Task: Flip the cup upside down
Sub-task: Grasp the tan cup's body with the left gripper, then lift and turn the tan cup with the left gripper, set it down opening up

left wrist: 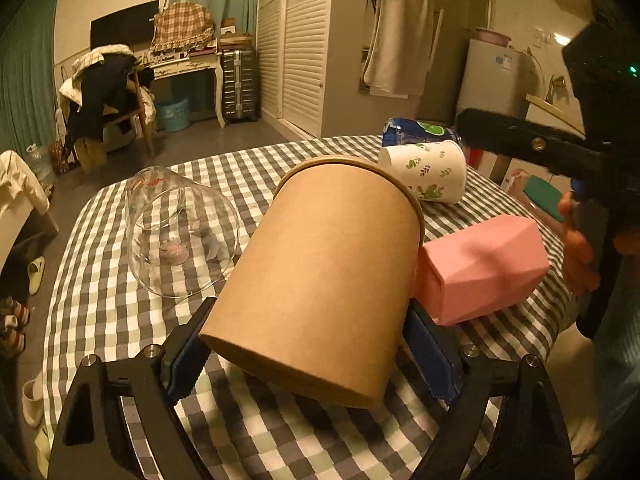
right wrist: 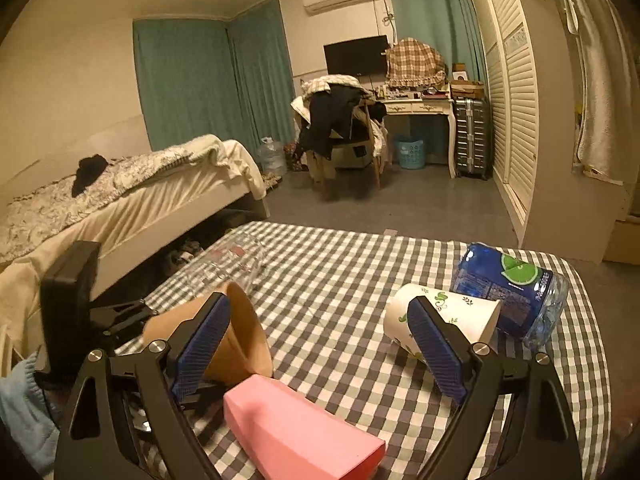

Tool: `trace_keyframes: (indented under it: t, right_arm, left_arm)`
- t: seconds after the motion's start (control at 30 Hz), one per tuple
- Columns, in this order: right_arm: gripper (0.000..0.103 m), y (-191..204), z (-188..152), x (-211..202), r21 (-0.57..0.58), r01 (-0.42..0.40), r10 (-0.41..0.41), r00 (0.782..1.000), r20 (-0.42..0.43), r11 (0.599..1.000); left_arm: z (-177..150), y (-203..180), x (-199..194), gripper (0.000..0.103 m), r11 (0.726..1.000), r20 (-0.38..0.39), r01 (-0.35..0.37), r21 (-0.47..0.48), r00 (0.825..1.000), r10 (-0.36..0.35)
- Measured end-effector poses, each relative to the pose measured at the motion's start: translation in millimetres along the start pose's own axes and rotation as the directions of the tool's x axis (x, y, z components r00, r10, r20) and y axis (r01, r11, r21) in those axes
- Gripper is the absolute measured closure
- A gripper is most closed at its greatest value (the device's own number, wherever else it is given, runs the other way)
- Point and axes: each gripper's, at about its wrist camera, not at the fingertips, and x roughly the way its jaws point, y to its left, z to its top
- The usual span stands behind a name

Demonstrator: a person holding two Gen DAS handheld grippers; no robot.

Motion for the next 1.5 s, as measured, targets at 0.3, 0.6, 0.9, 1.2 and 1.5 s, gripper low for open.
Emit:
trace_keyframes:
  t: [0.3, 0.6, 0.9, 1.2, 1.5]
  right_arm:
    - [0.013, 12, 1, 2, -0.058, 0.086, -0.087, 0.996, -0.020, 0.995]
    - [0.013, 14, 2, -10, -0.056, 0.094, -0.096, 0.995, -0.031, 0.994]
    - [0.013, 10, 6, -39, -0.023, 0.065, -0.065, 0.998, 0.020, 0.998]
    - [0.013, -15, 11, -50, 0.072, 0.060, -0.063, 0.997, 0.038, 0.996]
    - [0.013, -32, 12, -61, 0.123, 0.066, -0.073, 0.996, 0.057, 0.990]
  left_arm:
    - [11, -6, -39, 0.012, 0.990, -0.045, -0.140, 0.001, 0.989, 0.140]
    - [17, -20, -58, 0.012, 0.963, -0.288, -0.263, 0.062, 0.919, 0.269]
    - [27, -39, -28, 0.012, 0.934, -0.510, -0.266, 0.238, 0.784, 0.353]
    - [42, -55, 12, 0.012, 0.906, -0.545, -0.239, 0.350, 0.734, 0.405]
    - [47, -55, 14, 0.012, 0.917, -0.509, -0.235, 0.321, 0.774, 0.376]
